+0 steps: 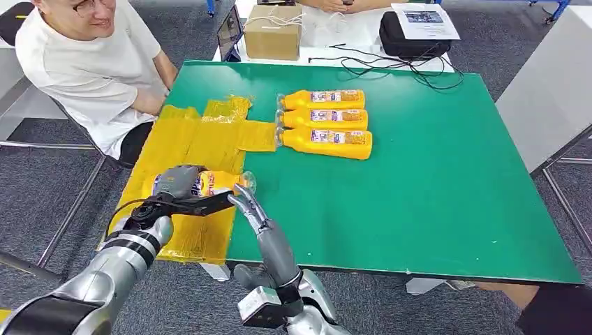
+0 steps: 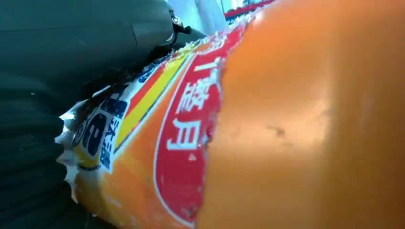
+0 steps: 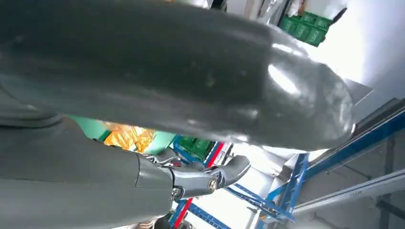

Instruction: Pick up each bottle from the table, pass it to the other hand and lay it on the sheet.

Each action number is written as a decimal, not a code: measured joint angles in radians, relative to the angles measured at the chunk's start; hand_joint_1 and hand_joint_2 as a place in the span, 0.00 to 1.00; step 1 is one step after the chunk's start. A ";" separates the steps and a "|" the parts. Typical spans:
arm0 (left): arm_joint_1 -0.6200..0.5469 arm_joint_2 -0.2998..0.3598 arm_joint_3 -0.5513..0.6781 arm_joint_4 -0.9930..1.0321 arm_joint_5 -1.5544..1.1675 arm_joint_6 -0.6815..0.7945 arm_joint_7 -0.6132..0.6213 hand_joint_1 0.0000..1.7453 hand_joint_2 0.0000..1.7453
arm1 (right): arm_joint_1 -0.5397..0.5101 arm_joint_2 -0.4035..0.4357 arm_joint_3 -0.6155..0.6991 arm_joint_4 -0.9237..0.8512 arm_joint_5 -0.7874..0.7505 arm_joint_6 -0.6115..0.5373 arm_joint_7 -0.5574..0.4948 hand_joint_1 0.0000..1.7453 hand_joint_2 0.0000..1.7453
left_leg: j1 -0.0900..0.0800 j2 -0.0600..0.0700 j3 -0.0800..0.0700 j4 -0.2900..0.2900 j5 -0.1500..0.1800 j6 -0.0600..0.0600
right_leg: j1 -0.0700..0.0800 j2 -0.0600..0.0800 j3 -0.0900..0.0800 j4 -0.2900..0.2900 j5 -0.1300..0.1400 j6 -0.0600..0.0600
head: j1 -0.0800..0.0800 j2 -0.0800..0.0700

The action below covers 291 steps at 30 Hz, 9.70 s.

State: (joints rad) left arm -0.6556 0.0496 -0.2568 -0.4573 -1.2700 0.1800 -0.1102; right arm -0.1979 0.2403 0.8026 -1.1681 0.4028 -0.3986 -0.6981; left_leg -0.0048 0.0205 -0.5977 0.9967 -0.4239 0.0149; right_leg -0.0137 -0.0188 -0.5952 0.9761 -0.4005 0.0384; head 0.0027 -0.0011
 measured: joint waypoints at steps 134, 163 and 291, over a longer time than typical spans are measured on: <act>0.628 -0.232 0.424 -1.136 1.332 -0.241 -0.399 0.00 1.00 | -0.483 -0.151 -0.320 0.703 0.806 0.396 0.766 1.00 1.00 | 0.000 -0.001 0.003 0.000 0.003 0.003 | 0.000 -0.001 0.004 -0.002 0.004 0.000 | 0.000 0.000; 0.600 -0.229 0.329 -0.895 1.425 -0.253 -0.319 0.00 1.00 | -0.235 -0.113 -0.513 0.390 -0.026 0.410 0.228 1.00 1.00 | 0.000 -0.001 -0.003 0.000 0.003 0.002 | 0.000 0.000 -0.001 -0.002 0.004 0.000 | 0.000 0.000; 0.001 0.074 -0.006 -0.033 0.071 -0.065 -0.149 0.99 1.00 | -0.042 0.030 -0.060 -0.080 -0.061 0.082 0.000 0.00 0.00 | 0.000 0.000 -0.006 0.000 0.006 -0.001 | 0.000 0.000 -0.006 0.001 0.005 0.000 | 0.000 0.000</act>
State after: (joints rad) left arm -0.6544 0.1232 -0.2632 -0.4902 -1.1990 0.1152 -0.2590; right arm -0.2403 0.2705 0.7427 -1.2486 0.3414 -0.3166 -0.6977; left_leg -0.0045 0.0201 -0.6036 0.9966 -0.4183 0.0138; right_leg -0.0135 -0.0189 -0.6009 0.9767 -0.3959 0.0380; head 0.0027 -0.0011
